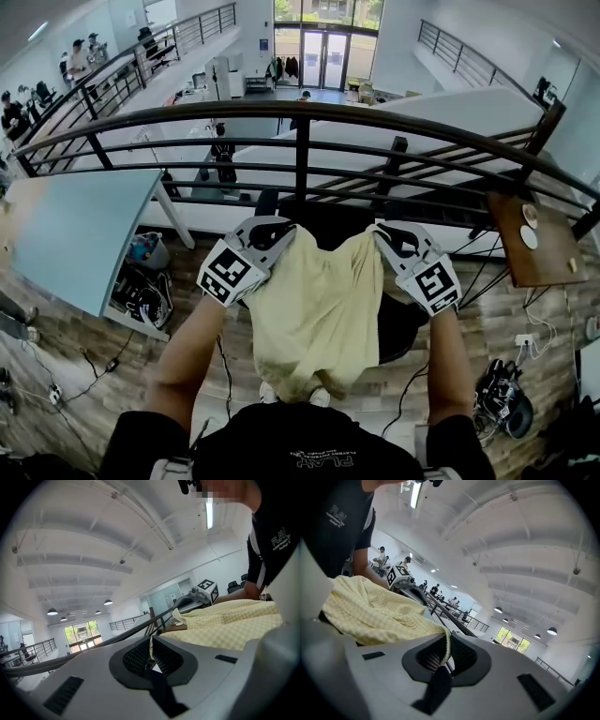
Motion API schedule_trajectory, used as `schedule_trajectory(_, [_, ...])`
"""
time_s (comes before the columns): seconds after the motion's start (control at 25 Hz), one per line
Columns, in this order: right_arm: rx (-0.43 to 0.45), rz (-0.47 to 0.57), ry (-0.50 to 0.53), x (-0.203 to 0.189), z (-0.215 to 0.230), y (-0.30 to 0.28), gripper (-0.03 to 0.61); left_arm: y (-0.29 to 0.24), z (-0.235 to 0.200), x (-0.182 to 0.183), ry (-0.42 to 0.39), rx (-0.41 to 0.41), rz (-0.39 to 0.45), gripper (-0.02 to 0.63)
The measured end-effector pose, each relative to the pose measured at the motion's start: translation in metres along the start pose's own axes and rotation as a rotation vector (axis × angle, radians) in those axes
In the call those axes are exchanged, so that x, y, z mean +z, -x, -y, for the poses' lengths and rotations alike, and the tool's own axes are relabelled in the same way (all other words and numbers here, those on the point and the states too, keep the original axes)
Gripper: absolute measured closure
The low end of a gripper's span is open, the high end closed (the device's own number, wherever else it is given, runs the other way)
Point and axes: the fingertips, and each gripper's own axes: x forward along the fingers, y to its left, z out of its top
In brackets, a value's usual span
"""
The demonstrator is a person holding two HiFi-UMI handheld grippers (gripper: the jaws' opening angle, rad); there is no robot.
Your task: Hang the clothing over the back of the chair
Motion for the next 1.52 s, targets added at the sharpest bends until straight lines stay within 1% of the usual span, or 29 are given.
schedule_trajectory(0.12, [0.039,-0.003,-0.02,-0.008,-0.006,-0.004,0.54,-0.002,0.003,-0.006,0.02,-0.018,-0.019,0.584])
schedule_trajectory(0.28, [0.091,-0.017,-0.057,-0.029,-0.021,-0.009,0.54,-0.004,0.005,-0.014,0.049,-0.034,-0.044,0.584])
schedule_trajectory(0.44, [0.128,-0.042,-0.08,-0.045,-0.033,-0.012,0.54,-0.006,0.007,-0.017,0.103,-0.079,-0.052,0.583])
schedule_trajectory(0.48, [0.147,-0.049,-0.086,-0.05,-0.035,-0.012,0.54,-0.007,0.008,-0.018,0.122,-0.093,-0.053,0.581])
schedule_trajectory(0.6, [0.24,-0.067,-0.091,-0.059,-0.048,-0.011,0.54,-0.01,0.008,-0.025,0.184,-0.126,-0.063,0.566])
schedule_trajectory(0.72, [0.3,-0.096,-0.096,-0.063,-0.057,-0.008,0.538,-0.008,0.003,-0.033,0.217,-0.117,-0.071,0.565])
schedule_trajectory(0.84, [0.32,-0.112,-0.116,-0.071,-0.055,-0.005,0.538,-0.008,0.001,-0.037,0.233,-0.107,-0.072,0.545])
schedule_trajectory(0.88, [0.32,-0.11,-0.133,-0.072,-0.054,-0.004,0.534,-0.008,0.001,-0.037,0.235,-0.102,-0.07,0.545])
schedule_trajectory(0.92, [0.321,-0.105,-0.158,-0.073,-0.052,-0.003,0.514,-0.008,0.0,-0.037,0.237,-0.098,-0.067,0.545])
schedule_trajectory(1.0, [0.34,-0.094,-0.227,-0.073,-0.049,0.001,0.433,-0.008,-0.001,-0.036,0.24,-0.091,-0.063,0.545])
schedule_trajectory(1.04, [0.353,-0.095,-0.257,-0.074,-0.048,0.003,0.419,-0.007,-0.001,-0.035,0.239,-0.089,-0.063,0.545])
schedule_trajectory(1.12, [0.368,-0.118,-0.28,-0.078,-0.045,0.009,0.416,-0.005,0.0,-0.034,0.239,-0.086,-0.062,0.545])
schedule_trajectory(1.2, [0.354,-0.137,-0.273,-0.082,-0.04,0.014,0.413,-0.003,-0.001,-0.034,0.24,-0.077,-0.058,0.546])
schedule_trajectory(1.24, [0.334,-0.135,-0.27,-0.081,-0.036,0.016,0.413,-0.002,-0.003,-0.033,0.238,-0.069,-0.054,0.546])
schedule_trajectory(1.48, [0.138,-0.076,-0.223,-0.06,-0.009,0.013,0.414,0.005,-0.013,-0.02,0.22,-0.019,-0.011,0.546])
schedule_trajectory(1.52, [0.102,-0.066,-0.215,-0.055,-0.003,0.012,0.436,0.005,-0.014,-0.016,0.214,-0.011,-0.002,0.546])
